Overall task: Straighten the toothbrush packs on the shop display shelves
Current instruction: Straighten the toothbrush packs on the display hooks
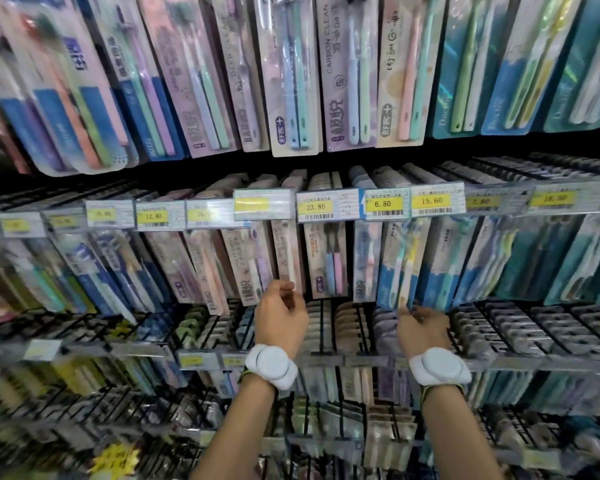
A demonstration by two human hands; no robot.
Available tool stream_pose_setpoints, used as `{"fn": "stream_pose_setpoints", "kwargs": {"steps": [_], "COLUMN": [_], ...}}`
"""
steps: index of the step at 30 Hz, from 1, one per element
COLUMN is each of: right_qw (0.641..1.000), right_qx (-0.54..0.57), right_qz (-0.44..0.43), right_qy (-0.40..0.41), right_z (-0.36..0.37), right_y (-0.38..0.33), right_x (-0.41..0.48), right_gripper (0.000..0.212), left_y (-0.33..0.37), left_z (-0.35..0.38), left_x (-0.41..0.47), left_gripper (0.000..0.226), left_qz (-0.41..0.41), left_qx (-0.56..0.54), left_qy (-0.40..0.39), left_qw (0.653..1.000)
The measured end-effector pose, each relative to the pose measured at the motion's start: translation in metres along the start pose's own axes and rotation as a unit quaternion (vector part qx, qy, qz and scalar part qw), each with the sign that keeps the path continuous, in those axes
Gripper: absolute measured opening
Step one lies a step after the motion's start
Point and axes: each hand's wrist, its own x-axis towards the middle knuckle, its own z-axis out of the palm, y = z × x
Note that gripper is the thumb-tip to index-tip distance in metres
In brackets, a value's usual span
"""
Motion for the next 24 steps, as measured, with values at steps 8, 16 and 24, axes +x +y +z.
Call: {"fn": "stream_pose_setpoints", "kwargs": {"steps": [8,16,24], "right_qw": [0.997,0.979,0.971], "right_qx": [0.026,0.007,-0.008], "right_qz": [-0.039,-0.101,-0.086], "right_qy": [-0.059,-0.177,-0.222], "right_z": [0.033,0.072,0.090], "right_y": [-0.006,-0.014,-0.015], "right_x": [-0.026,-0.039,-0.040], "right_gripper": [0.017,0.001,0.009], "left_y": [-0.006,-0.013,-0.017], "left_z": [-0.008,-0.023,-0.030], "left_x": [0.018,0.047,0.065], "left_gripper": [0.017,0.076,0.060], "left_qz": [0.011,-0.031,-0.004], "left_qx": [0.023,0.058,0.088], "left_qy": [0.079,0.147,0.122], "left_qw": [0.997,0.987,0.989]}}
